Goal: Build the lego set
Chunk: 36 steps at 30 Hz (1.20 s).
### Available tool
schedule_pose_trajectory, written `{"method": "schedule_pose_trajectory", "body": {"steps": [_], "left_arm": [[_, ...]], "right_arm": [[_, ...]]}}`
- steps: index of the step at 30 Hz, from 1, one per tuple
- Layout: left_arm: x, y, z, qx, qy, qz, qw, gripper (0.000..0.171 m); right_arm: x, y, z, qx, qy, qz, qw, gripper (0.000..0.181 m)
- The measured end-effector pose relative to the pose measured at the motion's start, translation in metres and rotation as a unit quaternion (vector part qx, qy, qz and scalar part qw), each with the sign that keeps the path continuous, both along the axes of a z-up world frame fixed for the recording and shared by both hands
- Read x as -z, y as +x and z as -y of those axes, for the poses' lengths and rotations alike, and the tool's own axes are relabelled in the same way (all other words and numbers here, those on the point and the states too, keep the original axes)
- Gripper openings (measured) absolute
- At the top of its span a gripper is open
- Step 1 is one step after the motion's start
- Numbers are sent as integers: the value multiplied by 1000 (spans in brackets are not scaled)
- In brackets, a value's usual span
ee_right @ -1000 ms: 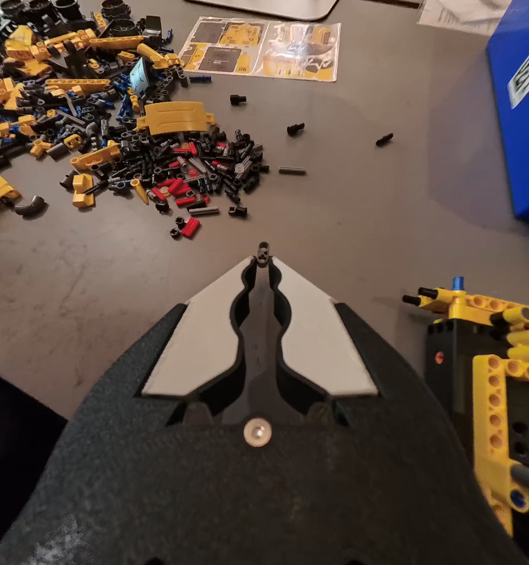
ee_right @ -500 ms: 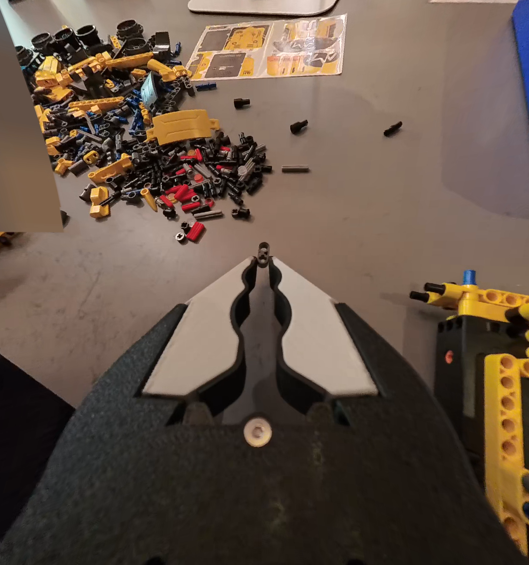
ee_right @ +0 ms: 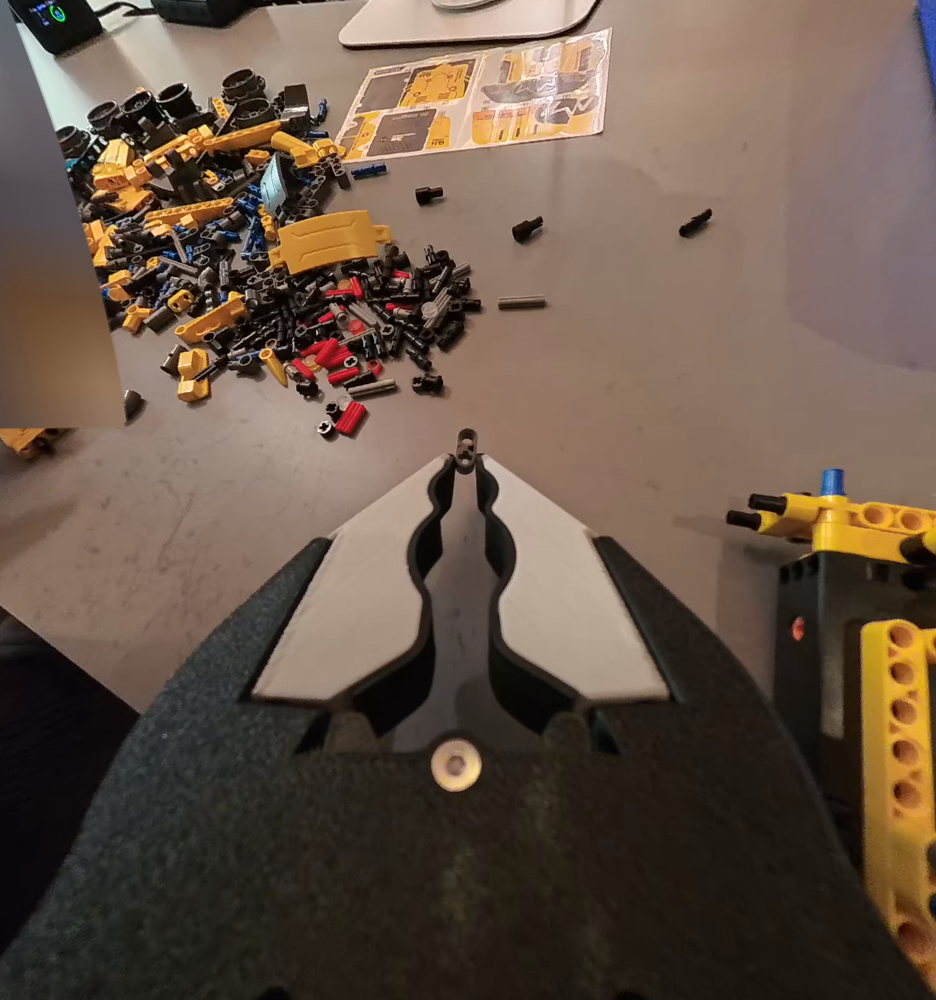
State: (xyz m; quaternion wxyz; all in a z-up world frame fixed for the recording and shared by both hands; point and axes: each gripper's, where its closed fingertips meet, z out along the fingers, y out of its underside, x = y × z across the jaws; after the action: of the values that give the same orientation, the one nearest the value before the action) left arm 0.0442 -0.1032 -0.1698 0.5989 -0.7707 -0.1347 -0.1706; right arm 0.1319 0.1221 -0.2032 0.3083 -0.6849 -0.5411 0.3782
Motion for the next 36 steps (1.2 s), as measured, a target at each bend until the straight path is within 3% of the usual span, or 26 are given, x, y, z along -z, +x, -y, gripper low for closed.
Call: {"method": "schedule_pose_trajectory", "body": {"steps": [27, 36], "left_arm": [[-1, 2, 1, 3, 5, -5, 1000, 25], [-4, 4, 2, 6, 14, -18, 1000, 25]], "right_arm": [[-4, 0, -1, 3, 6, -12, 1000, 7], [-6, 0, 5, -12, 40, -15, 999, 7]]}}
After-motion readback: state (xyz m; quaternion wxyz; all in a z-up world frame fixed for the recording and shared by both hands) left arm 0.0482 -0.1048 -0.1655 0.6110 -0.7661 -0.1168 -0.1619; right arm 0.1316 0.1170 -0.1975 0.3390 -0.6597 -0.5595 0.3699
